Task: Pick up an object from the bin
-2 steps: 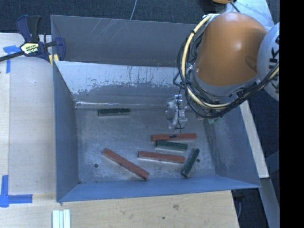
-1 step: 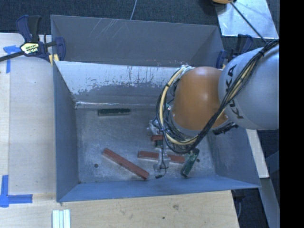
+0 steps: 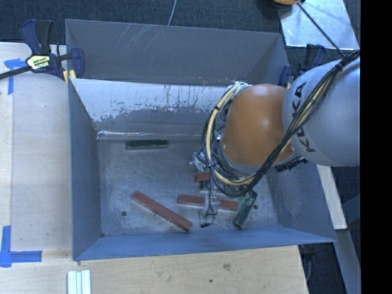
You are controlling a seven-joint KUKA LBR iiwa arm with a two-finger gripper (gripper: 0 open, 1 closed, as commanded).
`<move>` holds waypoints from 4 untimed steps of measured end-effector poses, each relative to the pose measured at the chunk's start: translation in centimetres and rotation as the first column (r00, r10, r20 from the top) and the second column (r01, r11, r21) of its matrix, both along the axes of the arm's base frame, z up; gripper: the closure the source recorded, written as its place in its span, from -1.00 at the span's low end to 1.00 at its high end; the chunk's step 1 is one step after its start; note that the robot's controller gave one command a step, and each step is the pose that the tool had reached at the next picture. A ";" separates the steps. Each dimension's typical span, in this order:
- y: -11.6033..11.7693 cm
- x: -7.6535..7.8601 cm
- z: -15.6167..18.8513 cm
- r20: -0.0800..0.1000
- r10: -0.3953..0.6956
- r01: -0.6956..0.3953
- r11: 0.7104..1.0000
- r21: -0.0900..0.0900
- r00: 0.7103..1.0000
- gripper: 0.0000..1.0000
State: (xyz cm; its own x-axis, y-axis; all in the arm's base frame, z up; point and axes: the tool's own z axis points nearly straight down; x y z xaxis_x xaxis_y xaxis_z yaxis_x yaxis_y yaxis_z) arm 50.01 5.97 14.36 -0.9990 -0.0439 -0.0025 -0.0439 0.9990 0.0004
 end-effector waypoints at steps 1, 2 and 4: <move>-5.9 -1.0 -7.3 -0.001 0.128 -0.128 0.992 -0.001 0.992 1.00; -5.9 -1.0 -7.3 -0.001 0.127 -0.127 0.992 -0.001 0.992 1.00; 0.4 1.6 -2.8 -0.008 0.064 -0.064 0.998 0.001 0.998 1.00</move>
Offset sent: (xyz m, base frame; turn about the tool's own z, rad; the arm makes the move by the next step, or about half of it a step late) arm 0.0000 0.0000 0.0000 0.0000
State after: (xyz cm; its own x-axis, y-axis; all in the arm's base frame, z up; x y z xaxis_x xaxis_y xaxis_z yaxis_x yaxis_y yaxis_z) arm 51.65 6.38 11.60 -0.9942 -0.1074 0.0051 -0.1074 0.9942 0.0019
